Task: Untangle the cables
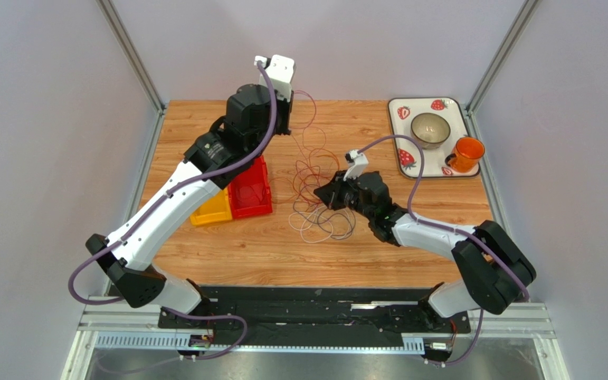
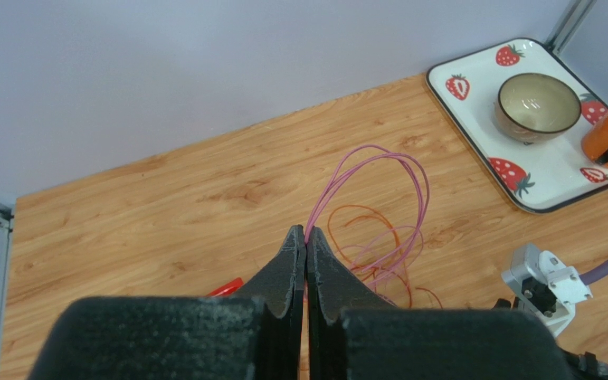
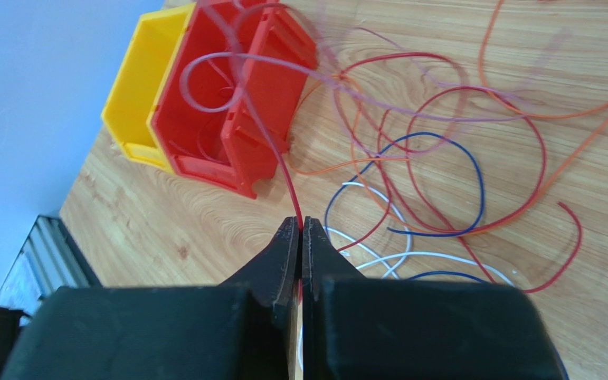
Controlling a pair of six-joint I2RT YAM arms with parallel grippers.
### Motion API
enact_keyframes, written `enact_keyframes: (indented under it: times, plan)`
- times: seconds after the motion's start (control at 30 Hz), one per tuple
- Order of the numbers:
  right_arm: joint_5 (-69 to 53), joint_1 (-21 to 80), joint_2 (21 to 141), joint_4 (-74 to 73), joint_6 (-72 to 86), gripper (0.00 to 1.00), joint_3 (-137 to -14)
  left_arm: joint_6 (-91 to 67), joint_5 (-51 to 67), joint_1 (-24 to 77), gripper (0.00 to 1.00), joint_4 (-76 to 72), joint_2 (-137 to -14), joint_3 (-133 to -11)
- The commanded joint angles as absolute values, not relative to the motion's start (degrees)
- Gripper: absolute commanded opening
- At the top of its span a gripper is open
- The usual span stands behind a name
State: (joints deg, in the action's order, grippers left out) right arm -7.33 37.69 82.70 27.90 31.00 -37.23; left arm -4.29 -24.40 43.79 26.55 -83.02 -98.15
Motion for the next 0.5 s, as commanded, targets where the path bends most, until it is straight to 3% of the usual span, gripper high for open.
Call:
enact_keyframes:
  times: [0.0, 0.27, 0.47]
  plan:
    - [3.5, 36.8, 82.8, 23.8, 31.8, 0.00, -38.5, -1.1, -27.8, 43.0, 0.00, 27.9, -82.8, -108.2]
    - [4.6, 28.0, 83.1, 20.0, 44.4, 0.00, -36.7, 4.1, -32.1, 37.4, 0.00, 32.2, -82.5, -125.1]
    - [3.1, 22.3, 84.5, 18.4, 51.7, 0.00, -35.0, 6.9, -35.7, 37.2, 0.00, 29.0, -78.8, -126.8]
